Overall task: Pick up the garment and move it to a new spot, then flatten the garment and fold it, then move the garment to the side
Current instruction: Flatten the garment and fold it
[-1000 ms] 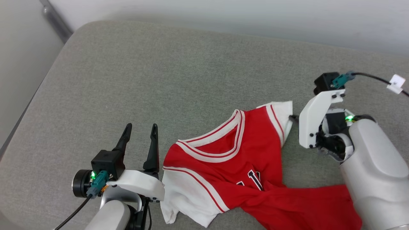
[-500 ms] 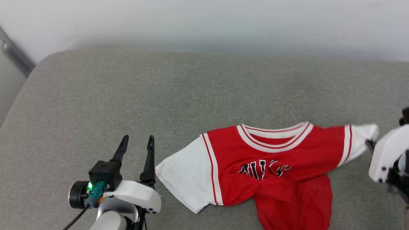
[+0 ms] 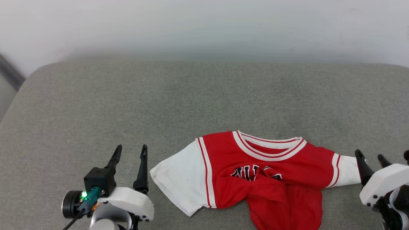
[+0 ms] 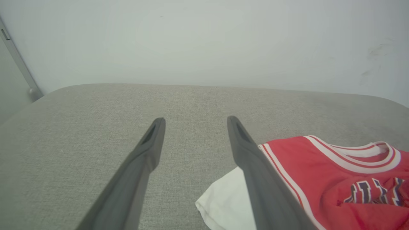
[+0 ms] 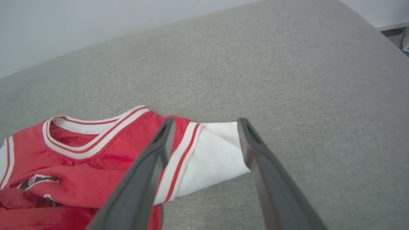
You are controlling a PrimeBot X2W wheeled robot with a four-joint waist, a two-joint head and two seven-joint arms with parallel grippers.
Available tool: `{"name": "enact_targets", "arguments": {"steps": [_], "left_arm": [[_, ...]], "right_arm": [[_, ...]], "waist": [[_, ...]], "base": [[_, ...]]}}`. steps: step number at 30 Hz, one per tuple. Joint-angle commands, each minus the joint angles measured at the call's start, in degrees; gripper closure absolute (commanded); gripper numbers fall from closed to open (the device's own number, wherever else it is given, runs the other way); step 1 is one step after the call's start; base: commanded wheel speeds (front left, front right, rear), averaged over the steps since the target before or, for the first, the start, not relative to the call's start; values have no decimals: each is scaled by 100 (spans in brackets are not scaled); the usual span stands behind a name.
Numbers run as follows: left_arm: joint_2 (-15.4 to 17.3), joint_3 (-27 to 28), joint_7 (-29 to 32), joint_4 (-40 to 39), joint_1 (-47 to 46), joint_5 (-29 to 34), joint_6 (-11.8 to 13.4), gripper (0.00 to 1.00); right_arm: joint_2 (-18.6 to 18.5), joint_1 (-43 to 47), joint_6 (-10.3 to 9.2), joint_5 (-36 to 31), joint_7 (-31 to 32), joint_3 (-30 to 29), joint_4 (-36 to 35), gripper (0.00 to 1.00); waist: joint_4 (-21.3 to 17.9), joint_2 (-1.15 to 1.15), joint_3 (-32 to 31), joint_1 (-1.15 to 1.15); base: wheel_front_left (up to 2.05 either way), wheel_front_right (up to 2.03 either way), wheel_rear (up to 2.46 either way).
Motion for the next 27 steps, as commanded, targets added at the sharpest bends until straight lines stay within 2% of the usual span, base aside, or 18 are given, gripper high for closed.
{"name": "enact_targets", "arguments": {"steps": [1, 4, 9, 16, 22, 27], "left_arm": [[56, 32, 20, 4, 96, -39, 37, 0], [114, 88, 67, -10, 205, -91, 90, 0], [264, 131, 217, -103, 397, -119, 205, 0], [517, 125, 571, -173, 595, -182, 236, 0], [821, -82, 1398, -200, 322, -308, -57, 0], [1078, -293, 2647, 18, -157, -734, -595, 0]], "right_arm": [[4, 137, -2, -41, -375, 10, -116, 0], [34, 320, -2, -163, -1039, 137, -327, 0], [69, 706, -2, -349, -1798, 523, -800, 0], [114, 1262, -2, -480, -2220, 1116, -1479, 0], [235, 1707, -2, -513, -2133, 1367, -1921, 0], [276, 1657, -2, -551, -2046, 1538, -2099, 0]], "waist": [[-29, 0, -125, 0], [-56, 0, -290, 0], [-108, 0, -518, 0], [-224, 0, -690, 0], [-383, 0, -689, 0], [-650, 0, -530, 0]], "base": [[0, 0, 0], [0, 0, 0], [0, 0, 0], [0, 0, 0], [0, 0, 0], [0, 0, 0]]}}
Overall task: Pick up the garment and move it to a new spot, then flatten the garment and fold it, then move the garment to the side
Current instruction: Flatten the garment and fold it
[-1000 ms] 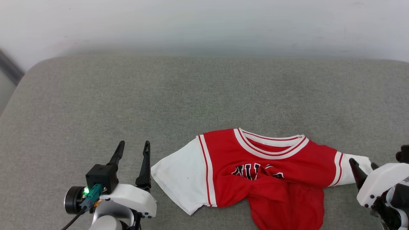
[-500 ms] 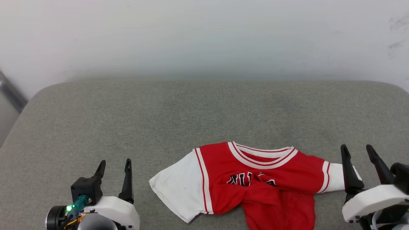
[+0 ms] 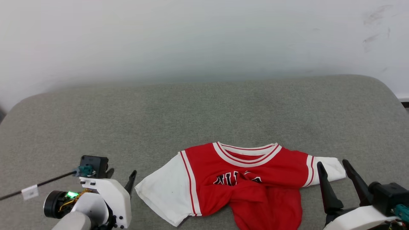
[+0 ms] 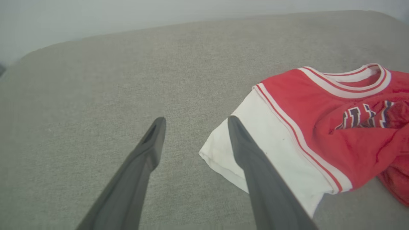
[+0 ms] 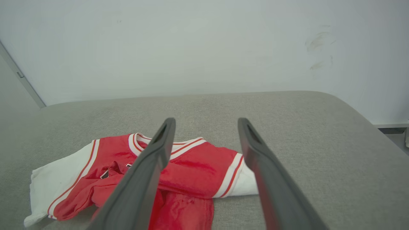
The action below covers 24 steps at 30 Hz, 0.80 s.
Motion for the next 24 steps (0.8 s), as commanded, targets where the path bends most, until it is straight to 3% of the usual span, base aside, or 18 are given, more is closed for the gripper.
{"name": "enact_targets", "arguments": {"steps": [1, 11, 17, 19, 20, 24], "left_arm": [[67, -113, 553, 130, -155, -251, -218, 0], [398, -184, 2275, 745, -888, -918, -640, 0], [319, -407, 3012, 1190, -941, -1199, -838, 0], [187, -510, 3284, 1295, -844, -1368, -883, 63], [99, -543, 3444, 1330, -779, -1500, -908, 100], [81, -549, 3355, 1268, -722, -1460, -881, 100]], "right_arm": [[24, -114, -2, -47, 16, 70, -68, 0], [37, -473, -2, -9, -58, 247, -27, 0], [61, -619, -2, 68, -222, 256, 173, 0], [64, -623, -2, 78, -244, 234, 244, 0], [65, -638, -2, 83, -257, 228, 267, 0], [69, -687, -2, 129, -247, 171, 369, 0]], "waist": [[-195, 0, 124, 1], [-735, 0, 851, 1], [-919, 0, 1087, 1], [-936, 0, 1097, 1], [-939, 0, 1098, 1], [-889, 0, 1038, 1]], "base": [[0, 0, 0], [0, 0, 0], [0, 0, 0], [0, 0, 0], [0, 0, 0], [0, 0, 0]]}}
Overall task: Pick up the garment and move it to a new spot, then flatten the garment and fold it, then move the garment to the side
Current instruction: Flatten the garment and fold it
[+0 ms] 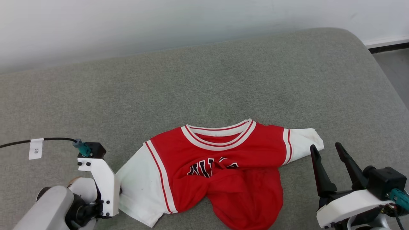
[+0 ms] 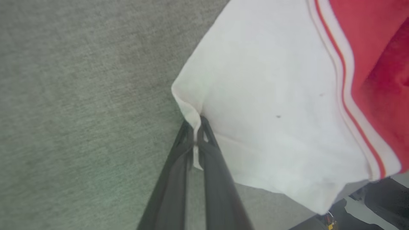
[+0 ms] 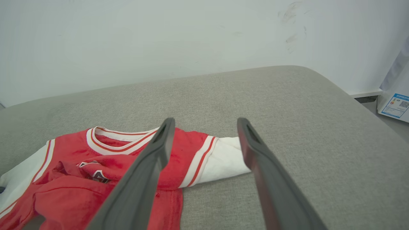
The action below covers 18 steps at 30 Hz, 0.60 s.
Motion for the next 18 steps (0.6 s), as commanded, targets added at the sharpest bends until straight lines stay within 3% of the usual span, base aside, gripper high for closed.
{"name": "enact_targets", "arguments": {"steps": [1, 9, 18], "left_arm": [[-186, -196, -50, 109, 351, 57, -23, 100], [-129, 145, -1602, -174, 229, 723, 379, 100], [-12, 418, -2455, -979, 200, 1118, 805, 100]], "right_arm": [[27, -84, -2, 37, 0, -32, 33, 0], [25, -57, -2, 505, 493, -434, 321, 0], [-570, -745, -1, 1151, 2213, -1261, 1395, 0]], "waist": [[47, 0, -63, 0], [316, 0, -353, 0], [601, 0, -322, 0]], "base": [[0, 0, 0], [0, 0, 0], [0, 0, 0]]}}
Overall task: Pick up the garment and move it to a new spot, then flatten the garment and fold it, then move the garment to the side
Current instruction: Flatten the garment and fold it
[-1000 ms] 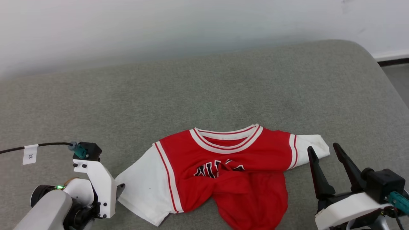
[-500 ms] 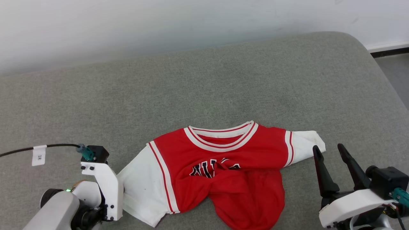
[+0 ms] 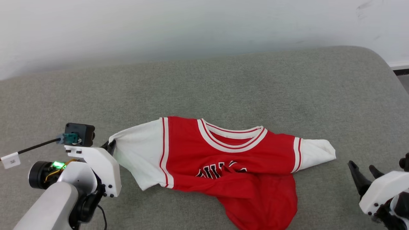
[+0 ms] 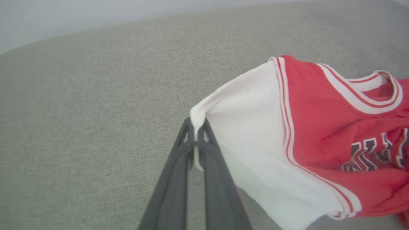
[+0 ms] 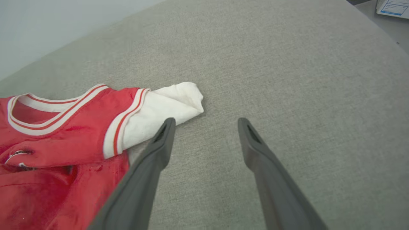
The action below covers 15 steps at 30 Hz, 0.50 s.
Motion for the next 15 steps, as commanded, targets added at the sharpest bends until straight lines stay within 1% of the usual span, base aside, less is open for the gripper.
{"name": "enact_targets", "arguments": {"steps": [1, 4, 7, 15], "left_arm": [[19, 23, -42, -128, -3, 57, 59, 100], [58, 29, -44, -404, -103, 131, 112, 100], [42, -11, -20, -636, -222, 198, 148, 100], [-18, -119, -21, -882, -502, 330, 112, 100]], "right_arm": [[-104, -243, -1, 78, 247, -15, 165, 0], [-287, -597, -1, 195, 916, 15, 562, 0], [-373, -972, -1, 263, 1446, 109, 877, 0], [-406, -1775, -1, 239, 2149, 281, 1654, 0]], "waist": [[74, 0, 80, 0], [171, 0, 235, 0], [283, 0, 434, 0], [492, 0, 871, 0]], "base": [[0, 0, 0], [0, 0, 0], [0, 0, 0], [0, 0, 0]]}}
